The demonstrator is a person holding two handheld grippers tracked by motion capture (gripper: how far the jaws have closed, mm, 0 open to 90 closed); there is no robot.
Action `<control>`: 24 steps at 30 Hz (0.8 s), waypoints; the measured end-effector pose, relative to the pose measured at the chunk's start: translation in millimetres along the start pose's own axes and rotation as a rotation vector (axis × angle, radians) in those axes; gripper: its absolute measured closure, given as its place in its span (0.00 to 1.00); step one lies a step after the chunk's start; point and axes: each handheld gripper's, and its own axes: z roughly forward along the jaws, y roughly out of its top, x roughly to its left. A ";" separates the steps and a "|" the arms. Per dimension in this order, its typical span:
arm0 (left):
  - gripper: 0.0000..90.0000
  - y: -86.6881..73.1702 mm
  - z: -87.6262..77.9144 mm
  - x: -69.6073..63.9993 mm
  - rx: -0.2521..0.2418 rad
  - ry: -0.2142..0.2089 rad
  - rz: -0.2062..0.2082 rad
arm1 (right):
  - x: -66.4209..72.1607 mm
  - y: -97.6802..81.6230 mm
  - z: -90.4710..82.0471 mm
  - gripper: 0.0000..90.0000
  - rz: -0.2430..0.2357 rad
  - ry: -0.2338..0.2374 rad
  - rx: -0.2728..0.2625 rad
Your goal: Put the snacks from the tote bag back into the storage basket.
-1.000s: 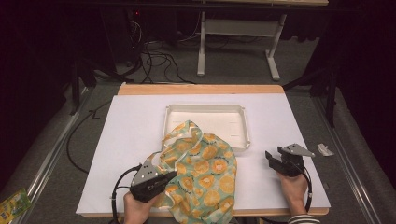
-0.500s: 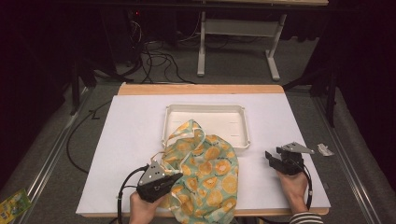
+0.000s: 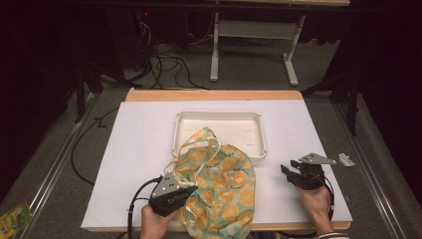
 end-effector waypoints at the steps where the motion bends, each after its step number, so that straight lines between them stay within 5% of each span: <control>1: 1.00 -0.3 0.4 0.0 -0.002 -0.001 -0.001 | 1.6 1.7 -1.3 0.60 0.002 0.009 -0.004; 11: 1.00 -1.4 1.7 -2.0 0.001 -0.001 0.003 | 35.2 28.2 -22.1 0.58 -0.037 0.124 -0.062; 24: 1.00 -2.8 2.3 -3.2 0.005 0.006 0.008 | 60.6 41.8 -26.8 0.57 -0.079 0.205 -0.081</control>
